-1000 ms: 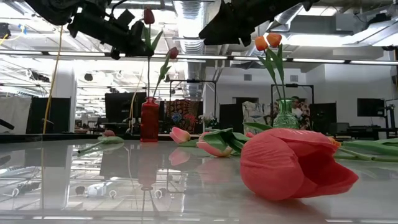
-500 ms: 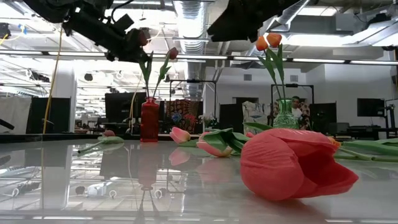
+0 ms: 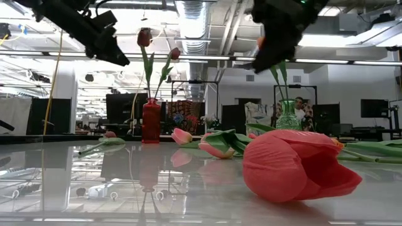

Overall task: Sort flowers into vase by color
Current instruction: Put the red flower into the transparent vase

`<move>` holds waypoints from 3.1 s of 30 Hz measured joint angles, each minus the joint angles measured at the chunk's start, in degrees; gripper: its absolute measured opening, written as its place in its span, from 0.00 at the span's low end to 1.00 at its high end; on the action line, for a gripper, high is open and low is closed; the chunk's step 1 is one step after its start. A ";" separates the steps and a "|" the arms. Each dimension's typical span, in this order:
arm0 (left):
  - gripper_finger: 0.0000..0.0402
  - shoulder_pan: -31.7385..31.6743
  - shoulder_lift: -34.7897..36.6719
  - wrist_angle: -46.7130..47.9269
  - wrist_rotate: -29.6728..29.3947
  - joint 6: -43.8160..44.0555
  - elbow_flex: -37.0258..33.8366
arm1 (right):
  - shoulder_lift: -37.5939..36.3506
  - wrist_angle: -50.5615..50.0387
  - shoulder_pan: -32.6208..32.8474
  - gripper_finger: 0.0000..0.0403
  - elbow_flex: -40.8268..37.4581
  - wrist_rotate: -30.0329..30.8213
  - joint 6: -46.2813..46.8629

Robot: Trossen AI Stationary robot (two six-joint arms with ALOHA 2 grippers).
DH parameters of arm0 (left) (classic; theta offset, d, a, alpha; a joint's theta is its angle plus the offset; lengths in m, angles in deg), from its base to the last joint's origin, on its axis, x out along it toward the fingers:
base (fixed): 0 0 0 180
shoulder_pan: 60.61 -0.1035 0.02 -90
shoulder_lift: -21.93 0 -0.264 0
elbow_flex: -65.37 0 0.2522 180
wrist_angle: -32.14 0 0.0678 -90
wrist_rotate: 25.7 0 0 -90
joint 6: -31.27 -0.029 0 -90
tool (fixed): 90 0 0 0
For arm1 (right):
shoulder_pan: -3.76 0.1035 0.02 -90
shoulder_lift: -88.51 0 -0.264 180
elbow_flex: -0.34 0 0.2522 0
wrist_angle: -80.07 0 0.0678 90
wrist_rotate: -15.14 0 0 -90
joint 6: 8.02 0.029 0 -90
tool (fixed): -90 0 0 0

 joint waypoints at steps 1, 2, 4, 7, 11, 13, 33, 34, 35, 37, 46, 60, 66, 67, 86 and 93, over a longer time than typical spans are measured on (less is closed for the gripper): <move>0.46 0.04 0.40 0.95 1.05 0.78 0.00 | 0.00 -1.98 0.35 0.49 0.00 0.01 1.29; 0.46 0.04 0.63 1.80 2.24 1.51 0.00 | 0.00 -3.95 0.70 0.49 0.00 -0.01 2.35; 0.46 0.10 0.73 3.14 4.96 2.90 0.00 | 0.00 -7.61 1.41 0.49 0.00 0.01 3.86; 0.46 0.10 0.56 4.32 8.79 3.98 -0.02 | 0.50 -11.03 2.60 0.49 -0.22 0.02 5.21; 0.46 0.13 0.04 4.60 12.04 4.14 -0.02 | 1.35 -11.13 4.06 0.49 -2.36 -0.25 6.15; 0.46 0.13 -0.09 4.52 12.20 4.37 -0.02 | 2.20 -11.52 4.51 0.49 -3.19 -0.25 6.15; 0.46 0.19 -0.16 4.55 12.15 4.74 -0.02 | 18.52 -14.98 2.10 0.49 -3.43 -1.46 5.62; 0.46 0.19 -0.16 4.57 12.15 4.74 -0.02 | 19.03 -15.11 1.80 0.49 -3.43 -1.46 5.62; 0.46 0.19 -0.16 4.57 12.15 4.74 -0.02 | 19.55 -15.32 1.53 0.49 -3.43 -1.47 5.62; 0.46 0.19 -0.16 4.59 12.15 4.72 -0.02 | 20.06 -16.09 1.00 0.48 -3.43 -1.62 5.59; 0.46 0.19 -0.16 4.57 12.15 4.78 -0.02 | 20.59 -15.87 0.82 0.23 -3.41 -3.13 3.08; 0.46 0.19 -0.16 4.57 12.21 5.31 -0.02 | 20.57 -23.06 1.20 0.09 2.43 -3.10 -1.70; 0.46 0.17 -0.16 4.55 15.11 6.54 -0.02 | 20.57 -27.25 2.17 0.10 9.52 -3.02 -7.77; 0.46 0.19 -0.16 4.55 16.26 6.90 -0.02 | 20.57 -27.78 2.38 0.09 10.81 -2.98 -9.06; 0.46 7.14 -0.18 4.28 37.42 33.86 -0.02 | 20.48 -16.24 8.11 0.10 25.94 -2.75 -54.32; 0.46 14.11 -0.18 2.92 33.39 44.68 -0.02 | 20.48 -6.63 10.06 0.10 25.94 -2.36 -81.10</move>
